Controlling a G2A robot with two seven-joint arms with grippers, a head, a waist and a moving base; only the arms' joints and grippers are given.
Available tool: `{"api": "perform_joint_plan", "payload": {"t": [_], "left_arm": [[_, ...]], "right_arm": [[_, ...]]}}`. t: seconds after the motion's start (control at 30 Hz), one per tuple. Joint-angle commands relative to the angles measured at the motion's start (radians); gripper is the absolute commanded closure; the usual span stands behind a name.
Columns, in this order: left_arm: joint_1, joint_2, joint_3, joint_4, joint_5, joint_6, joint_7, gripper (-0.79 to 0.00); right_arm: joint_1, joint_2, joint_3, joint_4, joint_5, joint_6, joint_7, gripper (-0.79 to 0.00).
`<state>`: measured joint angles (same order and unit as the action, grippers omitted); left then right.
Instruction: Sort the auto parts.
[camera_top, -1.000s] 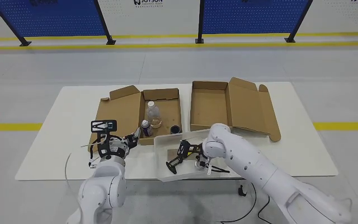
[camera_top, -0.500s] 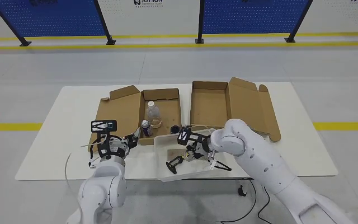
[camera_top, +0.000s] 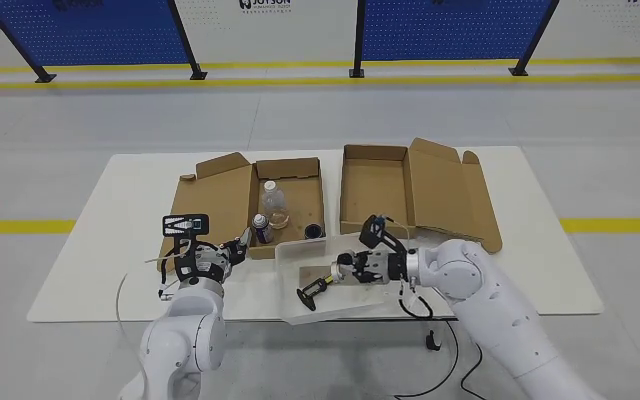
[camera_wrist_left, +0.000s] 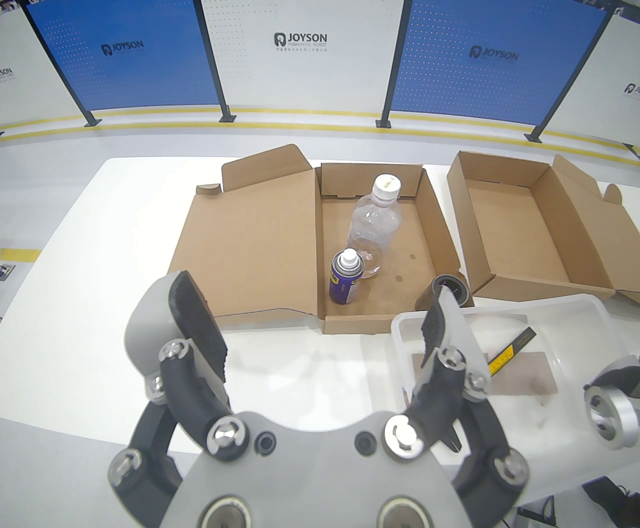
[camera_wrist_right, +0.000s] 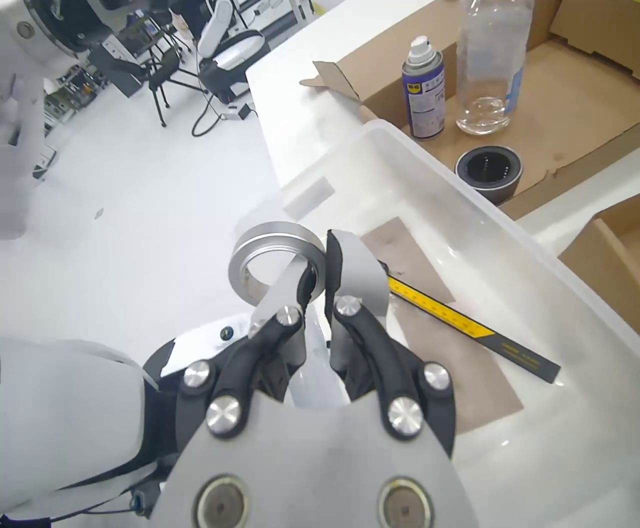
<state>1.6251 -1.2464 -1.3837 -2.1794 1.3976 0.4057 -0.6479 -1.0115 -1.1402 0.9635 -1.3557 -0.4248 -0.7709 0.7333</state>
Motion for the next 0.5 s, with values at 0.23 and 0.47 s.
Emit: {"api": "perform_joint_plan", "payload": {"t": [0.23, 0.47], "left_arm": [[0.000, 0.000, 0.000, 0.000, 0.000, 0.000, 0.000, -0.785], [0.000, 0.000, 0.000, 0.000, 0.000, 0.000, 0.000, -0.785]], "right_arm": [[-0.006, 0.007, 0.007, -0.009, -0.019, 0.004, -0.022, 0.000], [-0.043, 0.020, 0.078, -0.139, -0.311, 0.227, -0.180, 0.000]]}}
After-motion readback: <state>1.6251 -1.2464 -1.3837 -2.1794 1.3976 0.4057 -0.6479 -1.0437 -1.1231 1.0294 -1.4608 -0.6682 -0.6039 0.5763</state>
